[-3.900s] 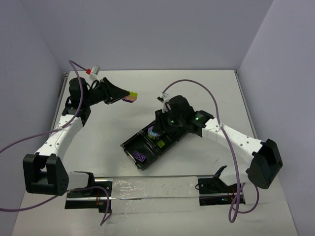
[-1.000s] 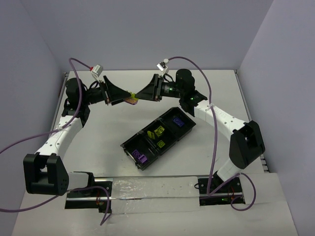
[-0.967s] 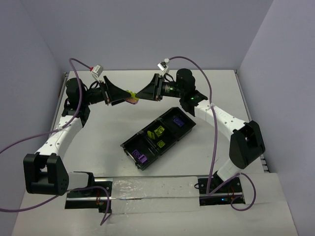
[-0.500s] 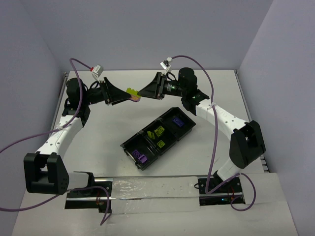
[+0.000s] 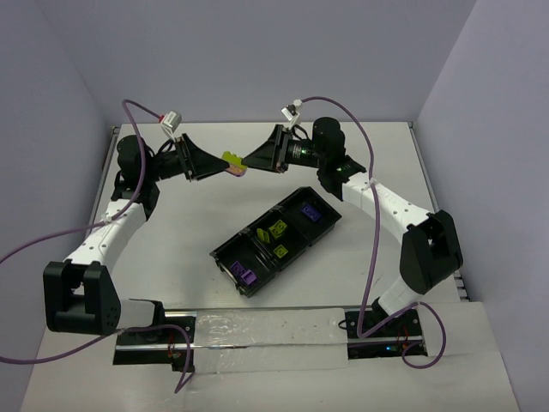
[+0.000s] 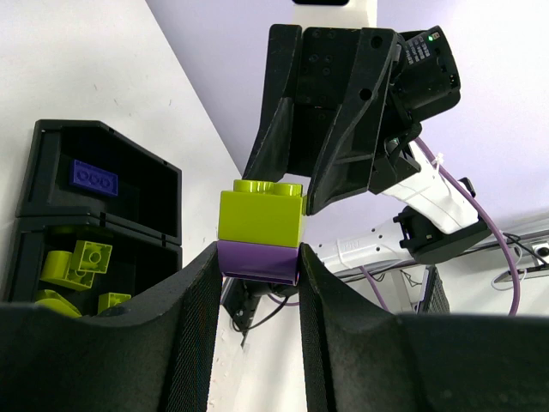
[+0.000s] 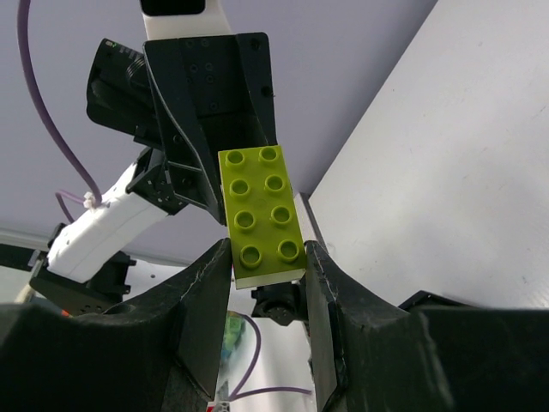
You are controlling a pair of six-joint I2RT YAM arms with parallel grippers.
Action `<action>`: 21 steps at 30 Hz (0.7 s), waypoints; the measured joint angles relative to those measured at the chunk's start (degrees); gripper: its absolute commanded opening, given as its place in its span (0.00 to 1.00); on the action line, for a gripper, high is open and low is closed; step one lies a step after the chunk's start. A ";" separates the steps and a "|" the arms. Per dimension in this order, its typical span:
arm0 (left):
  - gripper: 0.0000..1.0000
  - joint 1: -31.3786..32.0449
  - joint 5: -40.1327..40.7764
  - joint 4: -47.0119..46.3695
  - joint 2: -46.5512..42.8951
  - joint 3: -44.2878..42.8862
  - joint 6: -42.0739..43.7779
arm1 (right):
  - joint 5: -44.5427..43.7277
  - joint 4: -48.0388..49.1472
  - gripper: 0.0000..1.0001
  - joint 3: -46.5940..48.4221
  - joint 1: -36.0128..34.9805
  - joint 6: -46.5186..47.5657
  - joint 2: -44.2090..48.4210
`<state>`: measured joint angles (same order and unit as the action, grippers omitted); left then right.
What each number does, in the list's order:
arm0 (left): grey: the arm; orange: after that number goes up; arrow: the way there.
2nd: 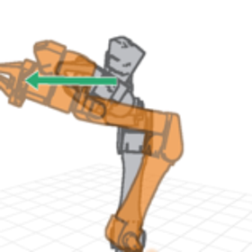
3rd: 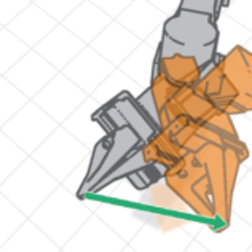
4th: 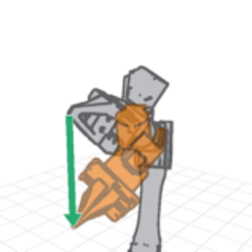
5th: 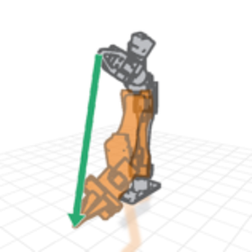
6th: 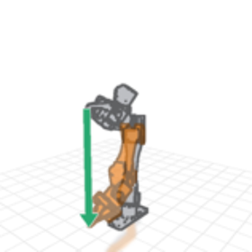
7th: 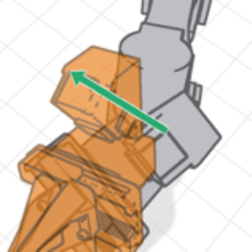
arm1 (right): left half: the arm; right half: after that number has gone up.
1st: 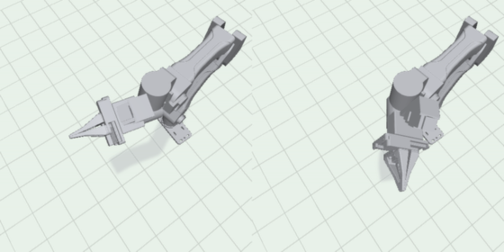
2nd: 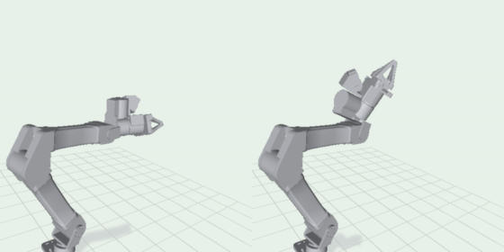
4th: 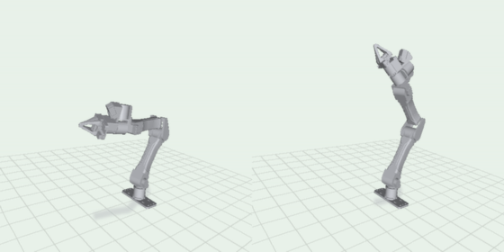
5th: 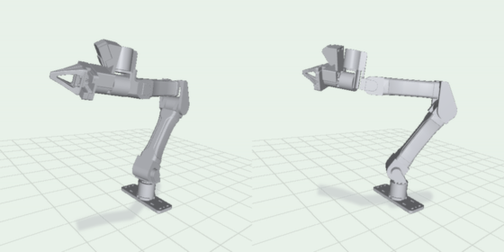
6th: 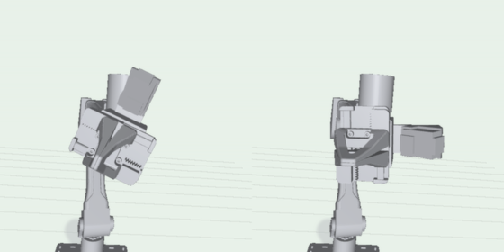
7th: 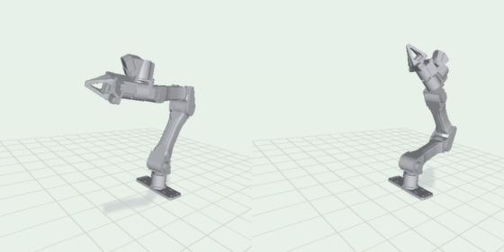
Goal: Sort the legos into containers by color
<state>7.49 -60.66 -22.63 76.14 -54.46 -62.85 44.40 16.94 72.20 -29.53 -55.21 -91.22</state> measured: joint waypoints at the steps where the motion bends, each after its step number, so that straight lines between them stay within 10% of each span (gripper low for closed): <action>1: 0.00 0.00 0.00 -0.21 -0.01 0.00 -0.01 | 0.01 0.18 0.00 0.00 0.14 -0.58 -0.01; 21: 0.00 0.42 0.03 10.14 -2.85 1.69 8.32 | -0.70 7.20 0.00 -1.35 4.08 -9.96 -1.97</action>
<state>7.90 -60.63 -12.49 73.29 -52.77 -54.53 43.70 24.13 70.85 -25.45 -65.17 -93.19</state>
